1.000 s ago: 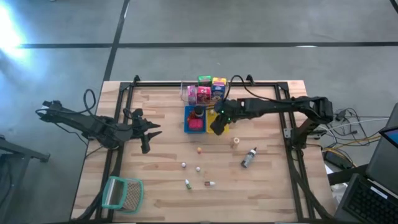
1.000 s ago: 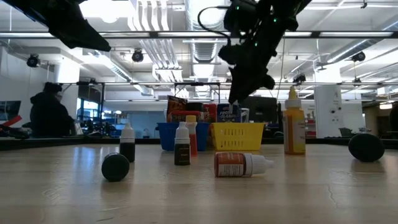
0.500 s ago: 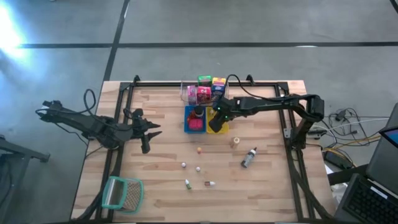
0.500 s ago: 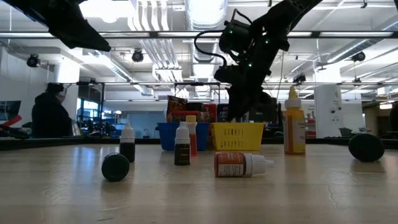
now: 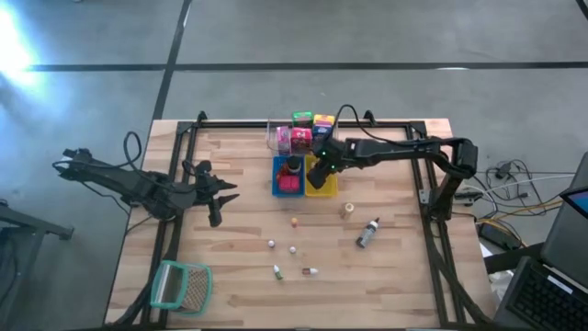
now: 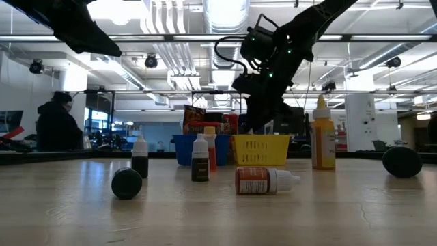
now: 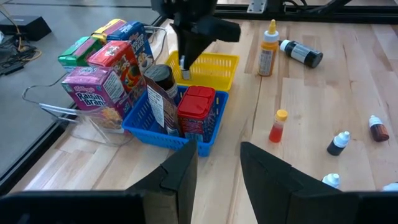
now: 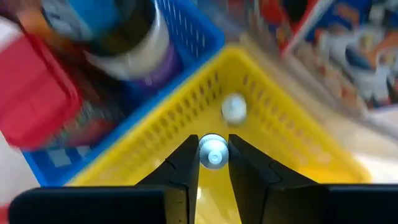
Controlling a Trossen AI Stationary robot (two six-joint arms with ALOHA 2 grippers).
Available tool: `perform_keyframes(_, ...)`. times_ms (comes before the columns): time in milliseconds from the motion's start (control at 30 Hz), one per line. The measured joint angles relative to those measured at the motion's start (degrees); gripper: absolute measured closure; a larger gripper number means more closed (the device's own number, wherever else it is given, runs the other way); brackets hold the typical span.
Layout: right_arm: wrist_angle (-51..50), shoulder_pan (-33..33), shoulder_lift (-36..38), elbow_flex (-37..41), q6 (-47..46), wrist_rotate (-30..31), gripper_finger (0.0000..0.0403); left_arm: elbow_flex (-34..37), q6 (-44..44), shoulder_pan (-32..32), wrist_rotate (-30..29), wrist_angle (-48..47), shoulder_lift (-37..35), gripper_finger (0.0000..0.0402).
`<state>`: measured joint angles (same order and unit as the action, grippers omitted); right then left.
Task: Pick & Place Kitchen Items
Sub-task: Put the small black food coloring bottle into the yellow bin
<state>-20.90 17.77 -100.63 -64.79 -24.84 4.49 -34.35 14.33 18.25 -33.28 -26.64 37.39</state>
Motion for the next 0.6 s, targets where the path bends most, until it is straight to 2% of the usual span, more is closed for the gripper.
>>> perform_keyframes(100, 3.28, 0.55, -0.4, 0.32, -0.06, 0.0, 0.034, 0.0, 0.01, 0.0, -0.02, 0.0, 0.0, 0.0273)
perform_keyframes(433, 1.91, 1.19, -3.89, 0.45, -0.53, 0.28, 0.0332, 0.0, -0.01, 0.0, -0.01, 0.01, 0.01, 0.0273)
perform_keyframes(600, 2.06, 1.35, -5.42, 0.41, -0.11, 4.91, 0.0339, 0.0, 0.0, -0.01, -0.01, 0.01, 0.02, 0.0273)
